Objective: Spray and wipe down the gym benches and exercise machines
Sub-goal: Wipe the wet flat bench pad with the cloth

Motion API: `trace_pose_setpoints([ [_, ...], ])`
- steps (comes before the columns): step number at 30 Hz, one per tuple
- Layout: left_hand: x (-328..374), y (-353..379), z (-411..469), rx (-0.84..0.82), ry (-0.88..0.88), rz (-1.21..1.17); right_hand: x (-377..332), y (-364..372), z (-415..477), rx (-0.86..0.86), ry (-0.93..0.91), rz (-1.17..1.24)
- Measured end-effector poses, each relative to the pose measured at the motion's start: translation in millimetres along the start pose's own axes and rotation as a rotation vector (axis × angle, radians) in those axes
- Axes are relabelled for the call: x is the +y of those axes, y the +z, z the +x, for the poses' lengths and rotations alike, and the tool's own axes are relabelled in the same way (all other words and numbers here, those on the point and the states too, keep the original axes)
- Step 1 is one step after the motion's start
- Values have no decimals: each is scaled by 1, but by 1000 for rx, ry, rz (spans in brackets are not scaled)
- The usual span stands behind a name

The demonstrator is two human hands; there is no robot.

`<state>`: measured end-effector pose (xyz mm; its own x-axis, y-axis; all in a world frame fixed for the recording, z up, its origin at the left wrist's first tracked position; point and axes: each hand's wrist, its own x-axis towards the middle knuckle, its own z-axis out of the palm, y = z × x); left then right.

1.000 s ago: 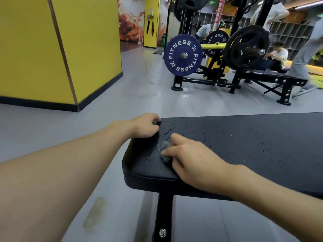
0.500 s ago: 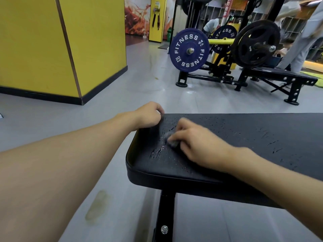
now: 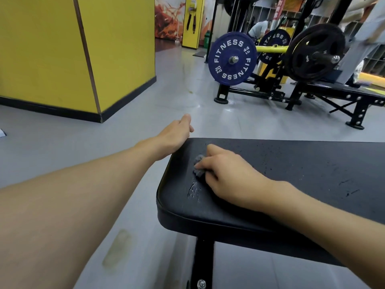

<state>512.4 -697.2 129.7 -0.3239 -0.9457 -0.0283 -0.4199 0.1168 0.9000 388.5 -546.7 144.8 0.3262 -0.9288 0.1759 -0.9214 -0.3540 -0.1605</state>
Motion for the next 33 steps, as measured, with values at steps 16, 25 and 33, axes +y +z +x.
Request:
trace_pose_setpoints([
  [16,-6,-2,8,-1,-30,-75,49,2,57,100,259,-138],
  [25,-9,-3,11,-11,-22,-91,34,4,71,45,198,-105],
  [33,-7,-1,6,-12,-17,-92,20,2,49,45,96,-51],
])
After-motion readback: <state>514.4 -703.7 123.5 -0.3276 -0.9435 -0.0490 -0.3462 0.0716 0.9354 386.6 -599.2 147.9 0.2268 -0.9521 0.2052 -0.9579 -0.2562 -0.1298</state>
